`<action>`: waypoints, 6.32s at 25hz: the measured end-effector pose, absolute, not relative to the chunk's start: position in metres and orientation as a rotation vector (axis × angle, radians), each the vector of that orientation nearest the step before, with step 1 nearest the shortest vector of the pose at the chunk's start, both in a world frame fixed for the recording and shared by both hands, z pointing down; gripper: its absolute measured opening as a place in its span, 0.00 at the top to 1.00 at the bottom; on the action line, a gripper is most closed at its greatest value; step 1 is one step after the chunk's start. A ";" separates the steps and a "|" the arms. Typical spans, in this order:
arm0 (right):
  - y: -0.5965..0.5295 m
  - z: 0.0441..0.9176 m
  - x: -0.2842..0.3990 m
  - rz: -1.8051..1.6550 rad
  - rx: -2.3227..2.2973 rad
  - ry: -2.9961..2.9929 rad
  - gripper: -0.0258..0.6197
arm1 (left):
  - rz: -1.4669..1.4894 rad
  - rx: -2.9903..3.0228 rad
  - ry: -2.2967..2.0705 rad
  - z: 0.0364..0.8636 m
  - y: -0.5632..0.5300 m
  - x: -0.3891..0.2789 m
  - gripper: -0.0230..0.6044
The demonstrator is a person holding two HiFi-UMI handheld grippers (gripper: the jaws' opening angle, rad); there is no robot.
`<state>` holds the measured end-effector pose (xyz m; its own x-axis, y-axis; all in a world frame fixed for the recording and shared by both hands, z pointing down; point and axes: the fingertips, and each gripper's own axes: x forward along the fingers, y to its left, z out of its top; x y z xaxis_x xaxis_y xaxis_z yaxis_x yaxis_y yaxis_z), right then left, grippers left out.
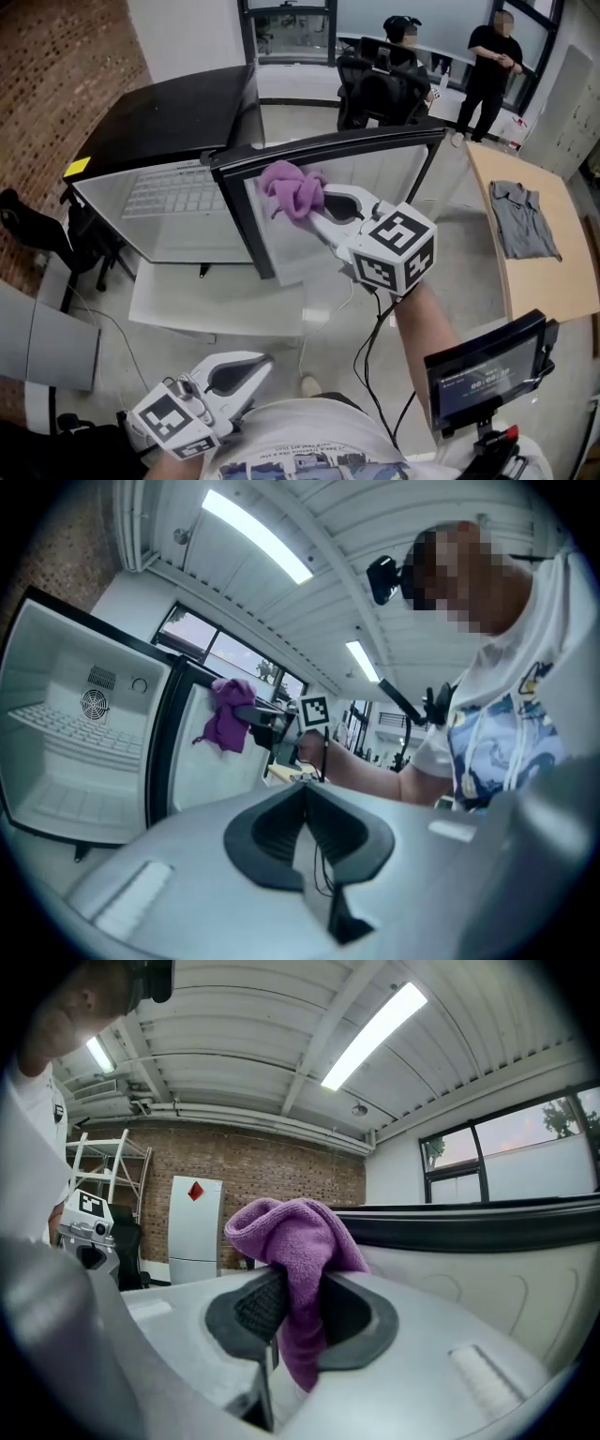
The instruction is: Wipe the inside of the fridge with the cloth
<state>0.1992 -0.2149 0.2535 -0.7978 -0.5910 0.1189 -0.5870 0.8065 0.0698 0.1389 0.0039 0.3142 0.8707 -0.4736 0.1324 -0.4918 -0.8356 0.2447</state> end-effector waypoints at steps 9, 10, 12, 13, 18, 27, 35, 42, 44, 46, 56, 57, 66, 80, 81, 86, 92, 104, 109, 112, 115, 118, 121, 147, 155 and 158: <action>-0.231 0.250 0.268 -0.026 1.104 -2.816 0.84 | 0.113 2.790 -0.670 0.312 -0.008 0.166 0.95; -0.232 0.250 0.277 -0.026 1.125 -2.807 0.84 | 0.115 2.793 -0.660 0.312 -0.008 0.169 0.95; -0.235 0.249 0.293 -0.026 1.166 -2.790 0.84 | 0.118 2.797 -0.645 0.313 -0.008 0.176 0.95; -0.236 0.249 0.301 -0.025 1.186 -2.783 0.84 | 0.118 2.797 -0.640 0.313 -0.008 0.179 0.95; -0.244 0.250 0.339 -0.013 1.290 -2.737 0.84 | 0.126 2.791 -0.640 0.313 -0.005 0.187 0.95; -0.254 0.254 0.399 0.025 1.499 -2.650 0.84 | 0.118 2.789 -0.673 0.314 -0.006 0.184 0.95; -0.254 0.258 0.434 0.055 1.633 -2.591 0.84 | 0.127 2.783 -0.669 0.316 -0.006 0.185 0.95; -0.223 0.253 0.365 0.012 1.362 -2.745 0.84 | 0.137 2.786 -0.658 0.315 -0.007 0.184 0.95; -0.214 0.255 0.336 -0.008 1.255 -2.782 0.84 | 0.139 2.787 -0.665 0.315 -0.007 0.181 0.95; -0.208 0.258 0.308 -0.002 1.159 -2.824 0.84 | 0.140 2.787 -0.677 0.314 -0.007 0.178 0.95; -0.194 0.292 0.199 0.048 0.788 -2.920 0.84 | 0.145 2.739 -0.810 0.316 -0.001 0.152 0.95; -0.196 0.296 0.192 0.047 0.769 -2.920 0.84 | 0.146 2.732 -0.826 0.316 0.000 0.150 0.95; -0.216 0.323 0.177 0.050 0.751 -2.876 0.84 | 0.145 2.697 -0.901 0.320 0.003 0.142 0.95; -0.236 0.326 0.252 0.042 0.994 -2.809 0.84 | 0.171 2.739 -0.773 0.324 -0.006 0.174 0.95; -0.237 0.325 0.260 0.043 1.018 -2.801 0.84 | 0.173 2.741 -0.763 0.323 -0.007 0.176 0.95; -0.242 0.322 0.302 0.041 1.141 -2.752 0.84 | 0.181 2.751 -0.717 0.322 -0.007 0.189 0.95; -0.248 0.322 0.345 0.055 1.279 -2.690 0.84 | 0.190 2.762 -0.669 0.323 -0.007 0.199 0.95; -0.260 0.338 0.401 0.072 1.522 -2.547 0.84 | 0.189 2.773 -0.618 0.335 -0.013 0.192 0.95; -0.251 0.333 0.417 0.097 1.528 -2.549 0.84 | 0.192 2.758 -0.634 0.326 -0.006 0.200 0.95; -0.243 0.331 0.399 0.090 1.457 -2.601 0.84 | 0.190 2.752 -0.639 0.328 -0.004 0.197 0.95; -0.234 0.332 0.369 0.091 1.346 -2.667 0.84 | 0.187 2.749 -0.641 0.327 -0.002 0.195 0.95; -0.224 0.333 0.333 0.093 1.224 -2.736 0.84 | 0.182 2.749 -0.650 0.327 -0.001 0.190 0.95; -0.212 0.341 0.292 0.092 1.076 -2.787 0.84 | 0.177 2.741 -0.669 0.328 0.000 0.182 0.95; -0.232 0.409 0.209 0.112 0.912 -2.772 0.84 | 0.195 2.705 -0.755 0.327 -0.007 0.147 0.95; -0.247 0.409 0.257 0.124 1.044 -2.731 0.84 | 0.202 2.715 -0.706 0.328 -0.015 0.164 0.95; -0.250 0.409 0.276 0.124 1.084 -2.712 0.84 | 0.201 2.719 -0.687 0.329 -0.017 0.172 0.95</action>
<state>0.2759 -0.2501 0.4095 -0.7042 -0.6709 0.2324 -0.6894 0.7244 0.0024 0.1719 -0.0169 0.3289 0.8737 -0.4370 0.2136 -0.4833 -0.8297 0.2794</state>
